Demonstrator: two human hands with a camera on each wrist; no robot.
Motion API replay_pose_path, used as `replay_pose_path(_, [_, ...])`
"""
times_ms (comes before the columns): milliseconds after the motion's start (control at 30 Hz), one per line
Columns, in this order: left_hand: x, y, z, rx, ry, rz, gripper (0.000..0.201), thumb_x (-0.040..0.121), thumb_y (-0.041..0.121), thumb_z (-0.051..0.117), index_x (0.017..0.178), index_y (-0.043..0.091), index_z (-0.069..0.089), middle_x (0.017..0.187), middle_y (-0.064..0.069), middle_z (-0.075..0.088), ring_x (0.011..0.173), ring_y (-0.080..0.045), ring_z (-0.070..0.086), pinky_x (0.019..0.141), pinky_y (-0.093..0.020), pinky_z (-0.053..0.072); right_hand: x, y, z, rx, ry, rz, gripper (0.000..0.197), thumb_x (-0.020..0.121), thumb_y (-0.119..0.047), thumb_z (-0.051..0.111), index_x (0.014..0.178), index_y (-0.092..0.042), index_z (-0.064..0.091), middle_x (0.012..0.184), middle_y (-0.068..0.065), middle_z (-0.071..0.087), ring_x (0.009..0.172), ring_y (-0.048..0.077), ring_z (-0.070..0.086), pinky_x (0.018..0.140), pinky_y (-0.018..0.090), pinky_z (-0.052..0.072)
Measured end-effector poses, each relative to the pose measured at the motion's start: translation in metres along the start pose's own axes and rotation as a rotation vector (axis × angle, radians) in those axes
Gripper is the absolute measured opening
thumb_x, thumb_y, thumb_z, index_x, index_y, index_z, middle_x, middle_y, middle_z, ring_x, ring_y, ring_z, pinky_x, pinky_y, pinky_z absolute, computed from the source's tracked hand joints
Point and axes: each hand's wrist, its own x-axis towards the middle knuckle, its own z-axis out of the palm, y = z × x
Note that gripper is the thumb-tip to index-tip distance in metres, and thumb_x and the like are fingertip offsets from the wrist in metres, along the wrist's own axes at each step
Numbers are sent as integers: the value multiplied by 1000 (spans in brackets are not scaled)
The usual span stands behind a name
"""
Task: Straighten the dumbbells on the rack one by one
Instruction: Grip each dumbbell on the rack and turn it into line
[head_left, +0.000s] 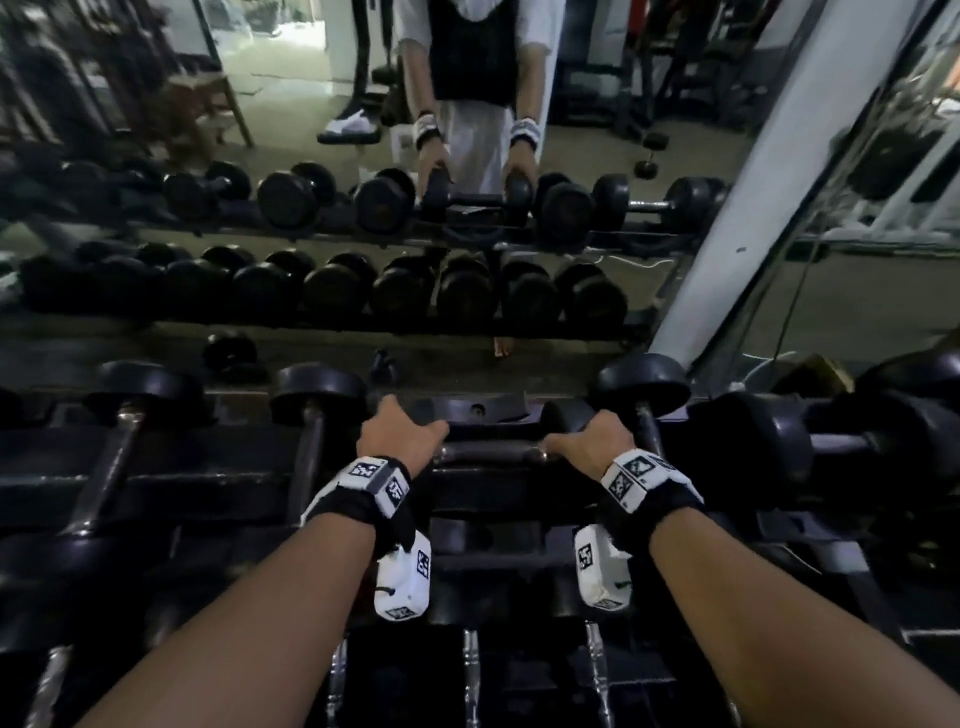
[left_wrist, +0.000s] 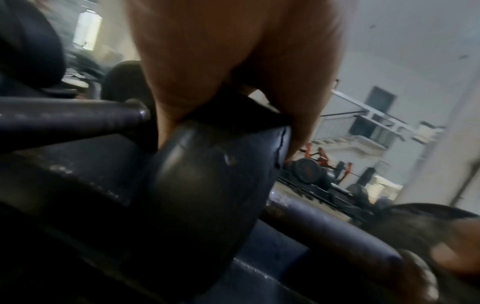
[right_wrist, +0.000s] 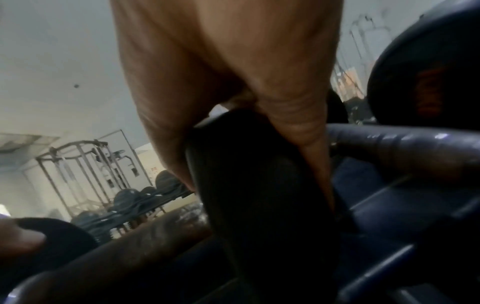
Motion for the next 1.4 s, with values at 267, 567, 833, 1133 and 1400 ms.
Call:
replay_pose_path(267, [12,20,4,-81,42,-271,80,44,59,76,101,3,74,98,-10,74,93,-31,69,75,-30,50,19,2,-6,230,-83,47,60,65,-42,80,104,0,67,104,14,69,96,34,66,73,30,49])
replay_pose_path(567, [13,16,-1,-56,-25,-252,69,37,51,73,88,4,75,91,-12,75,86,-30,70,70,-29,50,16,1,-1,212,-49,50,67,66,-31,76,122,-3,51,118,16,63,101,35,61,76,31,45])
replay_pose_path(833, [3,11,-5,-117,4,-259,45,62,41,81,85,5,68,100,-11,69,88,-29,64,72,-28,45,9,6,9,212,33,41,85,60,-36,75,135,-7,47,127,17,61,112,37,60,92,35,49])
replay_pose_path(1133, [-18,-1,-6,-109,43,-192,42,69,33,79,90,2,62,97,-11,66,85,-29,62,70,-31,47,2,11,6,144,105,-60,58,61,-33,78,112,-9,62,107,16,68,91,35,63,83,37,53])
replay_pose_path(1400, [-46,8,-16,-238,272,-240,54,63,39,79,101,2,68,104,-14,70,95,-33,65,82,-37,55,8,-33,-26,46,90,-373,67,60,-38,80,119,-11,61,116,16,67,108,39,61,88,37,50])
